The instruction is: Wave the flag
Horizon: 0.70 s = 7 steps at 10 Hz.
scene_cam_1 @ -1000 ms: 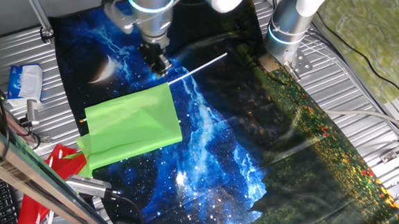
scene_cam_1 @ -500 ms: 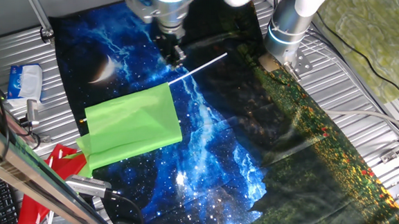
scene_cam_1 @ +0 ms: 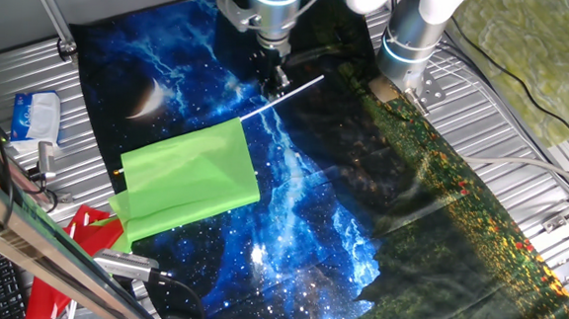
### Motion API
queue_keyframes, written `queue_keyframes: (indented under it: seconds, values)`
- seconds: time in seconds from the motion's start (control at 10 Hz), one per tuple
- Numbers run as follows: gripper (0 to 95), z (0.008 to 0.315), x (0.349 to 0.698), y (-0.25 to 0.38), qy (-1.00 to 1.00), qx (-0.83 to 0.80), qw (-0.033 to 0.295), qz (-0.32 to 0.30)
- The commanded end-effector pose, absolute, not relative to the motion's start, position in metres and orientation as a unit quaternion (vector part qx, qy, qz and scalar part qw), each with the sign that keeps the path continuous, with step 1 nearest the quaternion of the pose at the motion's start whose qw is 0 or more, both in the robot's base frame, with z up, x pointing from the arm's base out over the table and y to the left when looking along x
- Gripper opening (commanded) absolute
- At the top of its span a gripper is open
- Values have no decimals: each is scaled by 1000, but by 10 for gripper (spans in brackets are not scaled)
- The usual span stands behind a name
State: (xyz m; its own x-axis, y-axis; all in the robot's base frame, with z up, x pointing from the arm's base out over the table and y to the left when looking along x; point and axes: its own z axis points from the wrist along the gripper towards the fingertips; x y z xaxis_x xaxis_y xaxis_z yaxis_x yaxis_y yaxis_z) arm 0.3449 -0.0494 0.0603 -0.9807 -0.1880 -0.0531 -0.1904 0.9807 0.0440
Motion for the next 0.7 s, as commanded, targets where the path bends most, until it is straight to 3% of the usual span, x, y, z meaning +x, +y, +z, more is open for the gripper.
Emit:
queue_keyframes:
  seconds: [0.1, 0.7]
  values:
    - [190, 47, 344, -63, 992, -117, 30, 24]
    - [190, 43, 341, -80, 992, -120, 32, 29]
